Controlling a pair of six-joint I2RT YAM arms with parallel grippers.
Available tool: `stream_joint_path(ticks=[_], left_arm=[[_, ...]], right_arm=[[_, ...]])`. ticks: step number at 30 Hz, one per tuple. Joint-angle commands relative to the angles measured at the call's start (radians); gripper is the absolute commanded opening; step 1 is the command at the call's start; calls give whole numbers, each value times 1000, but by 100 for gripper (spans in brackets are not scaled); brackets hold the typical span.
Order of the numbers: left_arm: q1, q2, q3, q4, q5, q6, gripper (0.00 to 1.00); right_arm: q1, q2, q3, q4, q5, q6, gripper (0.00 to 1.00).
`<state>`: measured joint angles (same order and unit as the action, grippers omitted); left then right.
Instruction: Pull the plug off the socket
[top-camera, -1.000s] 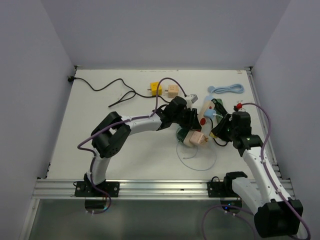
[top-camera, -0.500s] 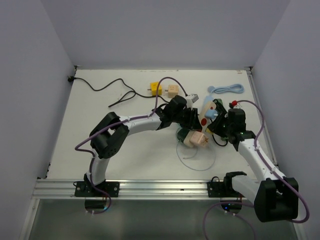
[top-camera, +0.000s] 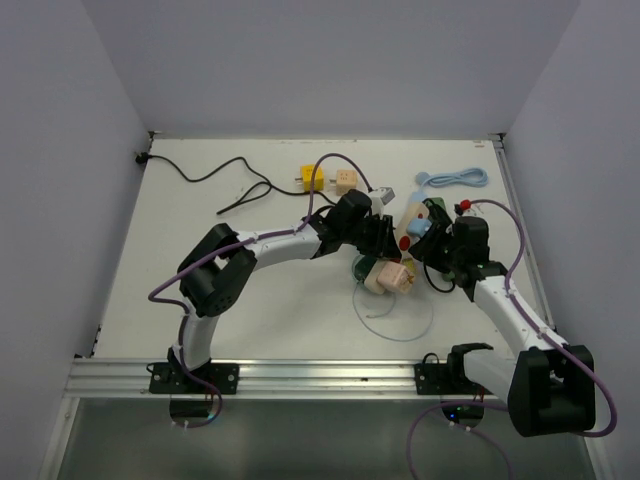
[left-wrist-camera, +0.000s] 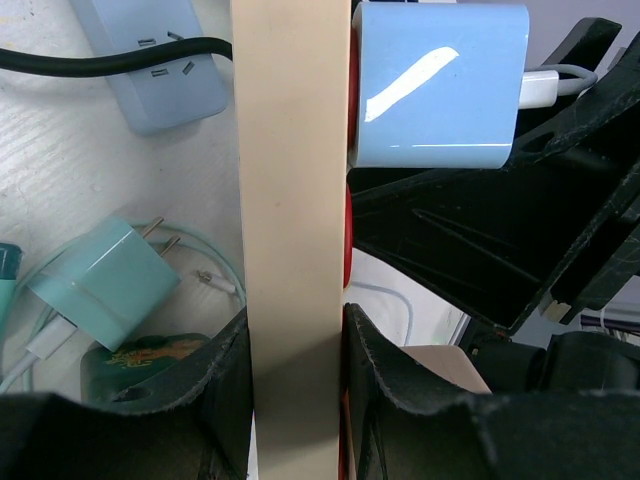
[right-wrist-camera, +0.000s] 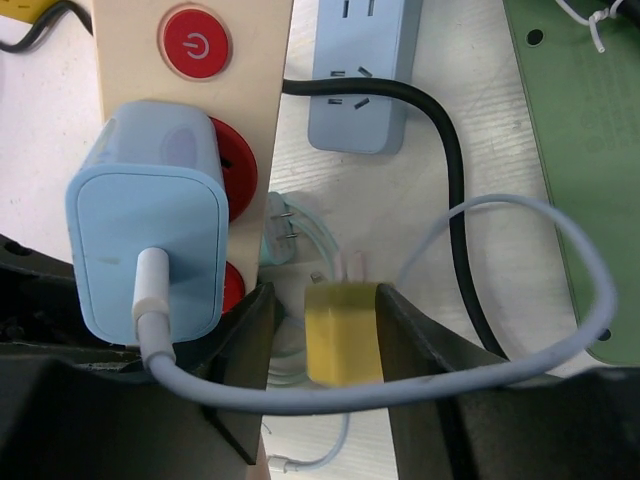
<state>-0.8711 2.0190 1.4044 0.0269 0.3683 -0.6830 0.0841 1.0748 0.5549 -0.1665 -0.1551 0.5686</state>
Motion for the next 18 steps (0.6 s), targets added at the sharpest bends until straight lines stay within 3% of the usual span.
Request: stream_joint_path(ticks=[1, 7, 14, 18], left_arm=[[-5, -94, 53, 100, 60, 26, 0], [-2, -98, 45, 93, 50, 43, 0], [4, -100, 2, 108, 49, 46, 0], [4, -106, -12, 116, 52, 46, 0]], right_arm=[[-3, -12, 20, 27, -21, -1, 50], [-3, -68, 60, -85, 19, -30, 50], [-3, -217, 85, -188, 0, -23, 41], [-3, -243, 129, -203, -23, 7, 51]])
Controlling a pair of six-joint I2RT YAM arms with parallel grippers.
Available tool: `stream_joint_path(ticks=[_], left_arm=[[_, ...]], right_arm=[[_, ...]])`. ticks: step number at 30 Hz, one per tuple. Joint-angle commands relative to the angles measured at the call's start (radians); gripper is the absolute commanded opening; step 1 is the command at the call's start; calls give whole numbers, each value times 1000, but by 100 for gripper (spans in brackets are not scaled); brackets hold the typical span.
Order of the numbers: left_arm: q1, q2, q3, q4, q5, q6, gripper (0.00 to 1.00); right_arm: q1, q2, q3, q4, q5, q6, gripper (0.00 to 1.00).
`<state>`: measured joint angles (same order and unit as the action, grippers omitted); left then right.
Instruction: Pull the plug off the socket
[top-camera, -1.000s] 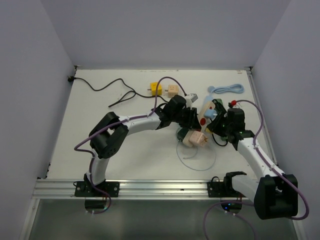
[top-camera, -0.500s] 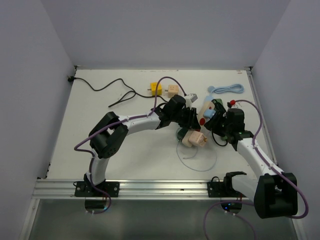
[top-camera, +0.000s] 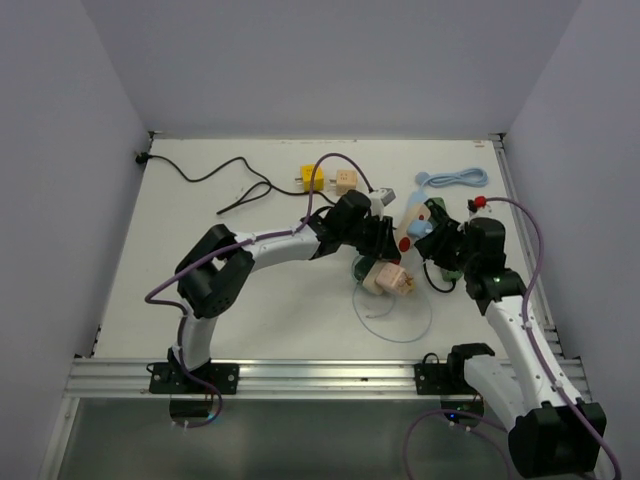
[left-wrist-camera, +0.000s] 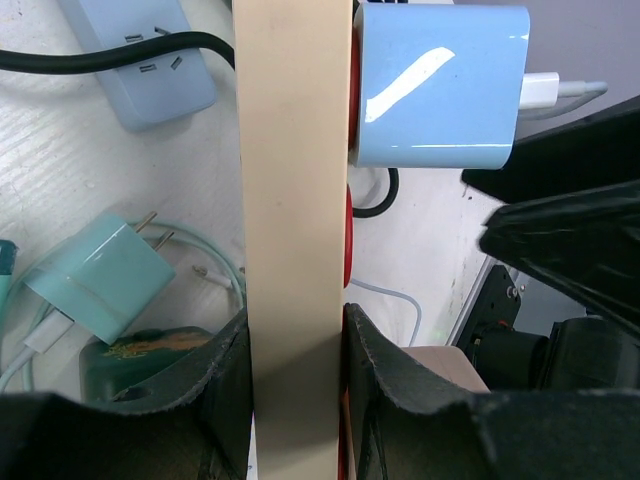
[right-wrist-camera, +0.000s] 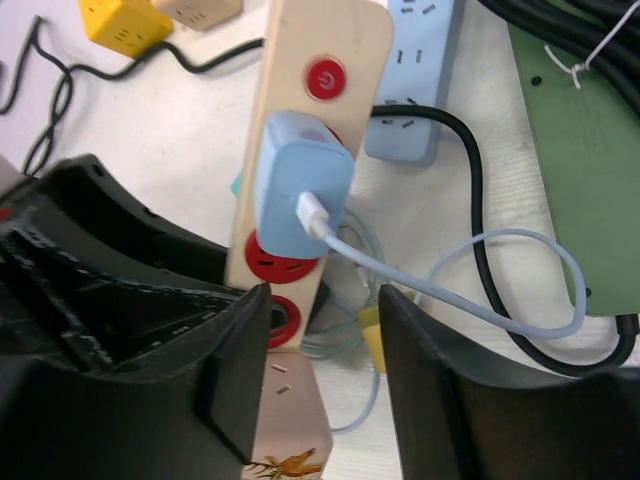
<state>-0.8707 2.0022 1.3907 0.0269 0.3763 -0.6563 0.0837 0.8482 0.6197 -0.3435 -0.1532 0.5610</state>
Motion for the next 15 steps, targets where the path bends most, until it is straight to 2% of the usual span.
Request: stream_joint_path(ticks=[1, 5, 10, 15], left_arm=[[4, -94, -7, 120, 44, 20, 0], [4, -106, -19, 123, 46, 26, 0], [4, -126, -32, 125, 50, 29, 0], [2, -143, -38, 130, 56, 32, 0]], right_arm=[[-4, -15, 74, -25, -29, 26, 56], [-4, 28, 120, -29, -13, 53, 66], [-7, 133, 152, -45, 17, 82, 66], [-7, 169, 123, 33, -2, 112, 66]])
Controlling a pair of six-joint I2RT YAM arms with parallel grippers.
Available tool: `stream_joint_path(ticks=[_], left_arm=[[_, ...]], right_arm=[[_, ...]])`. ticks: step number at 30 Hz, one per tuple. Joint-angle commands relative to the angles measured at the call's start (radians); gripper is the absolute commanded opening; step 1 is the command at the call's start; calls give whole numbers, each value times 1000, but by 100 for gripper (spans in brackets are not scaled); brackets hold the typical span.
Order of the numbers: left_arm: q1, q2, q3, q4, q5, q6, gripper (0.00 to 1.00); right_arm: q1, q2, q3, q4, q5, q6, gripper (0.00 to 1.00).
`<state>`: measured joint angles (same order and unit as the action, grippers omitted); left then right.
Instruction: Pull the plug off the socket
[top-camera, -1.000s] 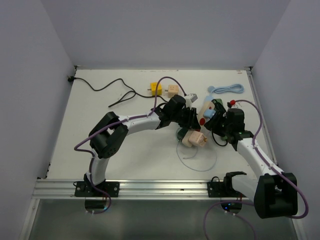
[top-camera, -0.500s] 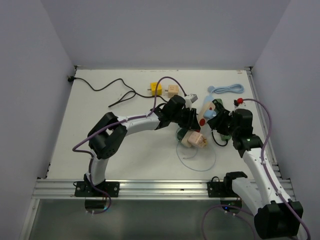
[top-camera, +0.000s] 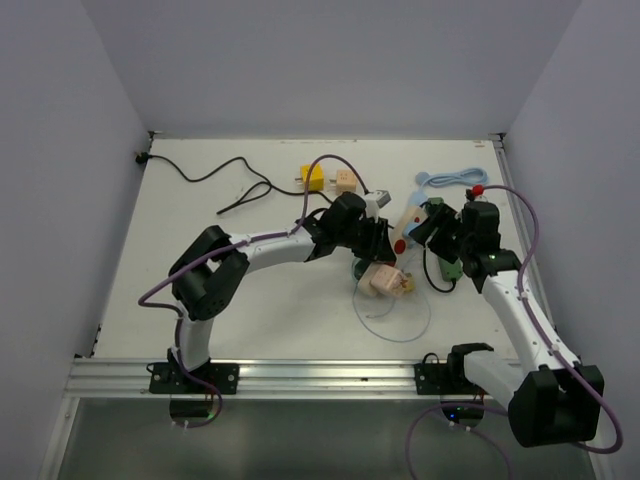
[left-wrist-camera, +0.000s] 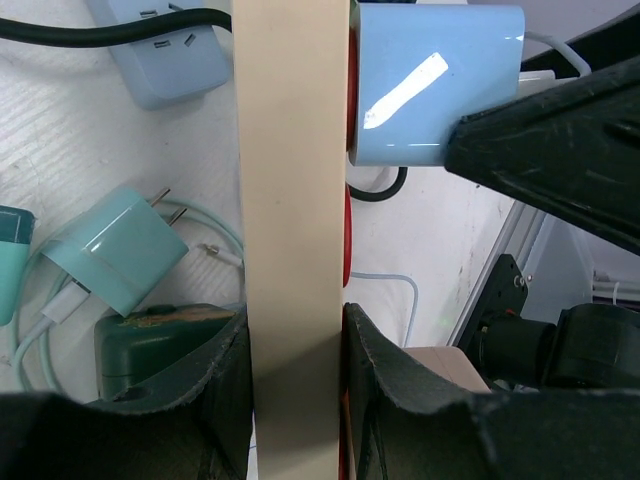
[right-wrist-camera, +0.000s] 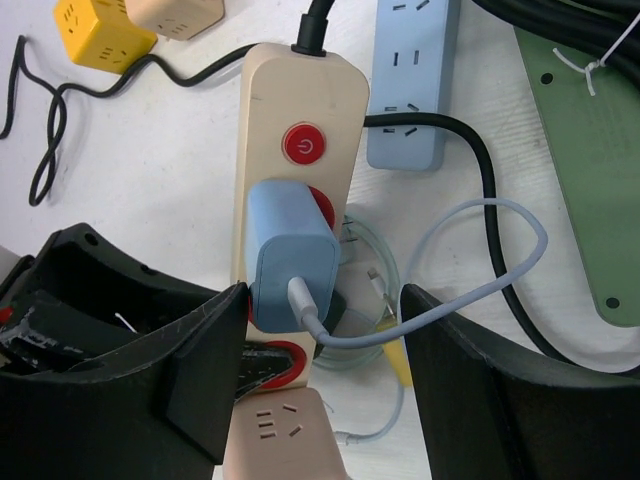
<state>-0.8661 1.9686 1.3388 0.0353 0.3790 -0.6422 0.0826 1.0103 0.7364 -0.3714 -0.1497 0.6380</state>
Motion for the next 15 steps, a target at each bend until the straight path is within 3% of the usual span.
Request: stream_joint_path(ticks=[1, 6, 11, 15], left_arm=[[-4, -112, 10, 123, 55, 15, 0], [-8, -122, -16, 156, 58, -16, 0], [-16, -116, -18, 169, 61, -24, 0], [-22, -108, -6, 173, 61, -24, 0]], right_arm=[[-6, 7, 0, 80, -4, 52, 66], [-4, -30, -67, 228, 33, 117, 64], [-3, -3, -77, 262, 16, 152, 61], [-3, 8, -100, 296, -7, 170, 48]])
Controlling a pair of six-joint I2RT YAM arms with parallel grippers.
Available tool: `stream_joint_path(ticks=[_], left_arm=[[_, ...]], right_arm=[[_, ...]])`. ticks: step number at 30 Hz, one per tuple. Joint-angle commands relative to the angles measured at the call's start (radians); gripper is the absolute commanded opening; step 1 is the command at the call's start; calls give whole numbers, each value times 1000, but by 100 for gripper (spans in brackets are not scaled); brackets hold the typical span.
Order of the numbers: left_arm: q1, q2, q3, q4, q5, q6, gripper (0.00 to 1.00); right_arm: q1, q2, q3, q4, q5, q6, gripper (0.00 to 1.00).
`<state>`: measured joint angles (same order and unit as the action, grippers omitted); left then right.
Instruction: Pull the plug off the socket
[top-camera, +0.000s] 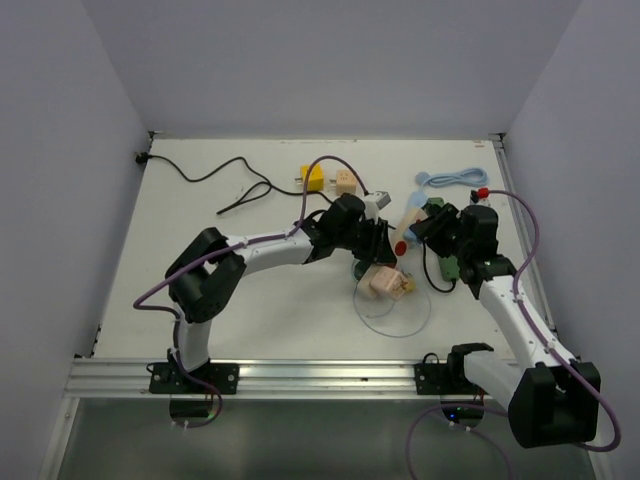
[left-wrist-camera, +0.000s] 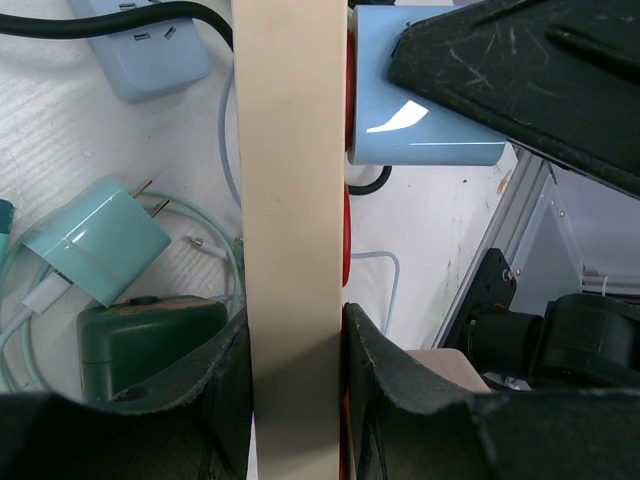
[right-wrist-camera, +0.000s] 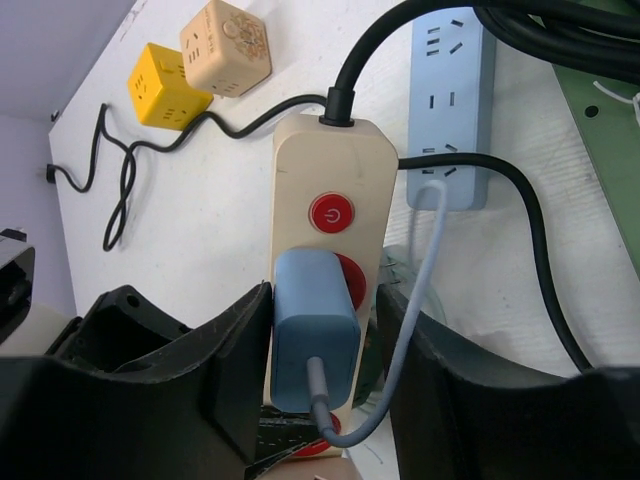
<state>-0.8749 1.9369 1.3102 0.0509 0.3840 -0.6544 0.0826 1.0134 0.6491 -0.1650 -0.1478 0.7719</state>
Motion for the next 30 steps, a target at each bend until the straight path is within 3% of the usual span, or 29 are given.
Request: stream_joint_path(ticks=[1, 3, 9, 14, 20, 24, 28, 30], left_arm=[[-15, -69, 29, 156, 56, -8, 0], [-16, -61, 38, 138, 43, -4, 0], [-33, -3, 112, 12, -74, 73, 0], [-79, 51, 234, -231, -313, 177, 0], [-105, 94, 302, -318, -433, 208, 0], [-102, 97, 293, -297, -389, 182, 0], [-59, 54, 163, -70, -74, 55, 0], [-26, 34, 103, 75, 10, -23, 0]], right_arm=[[-3, 4, -14, 91, -12, 40, 44], [-3, -1, -8, 78, -21, 38, 33], [-1, -25, 47, -14, -32, -6, 11], [-1, -35, 99, -112, 1, -42, 3], [0, -39, 142, -171, 10, -65, 1], [-1, -48, 152, -188, 19, -80, 1], [-4, -87, 116, -139, 2, -89, 1], [-9, -108, 83, -102, -21, -97, 1]])
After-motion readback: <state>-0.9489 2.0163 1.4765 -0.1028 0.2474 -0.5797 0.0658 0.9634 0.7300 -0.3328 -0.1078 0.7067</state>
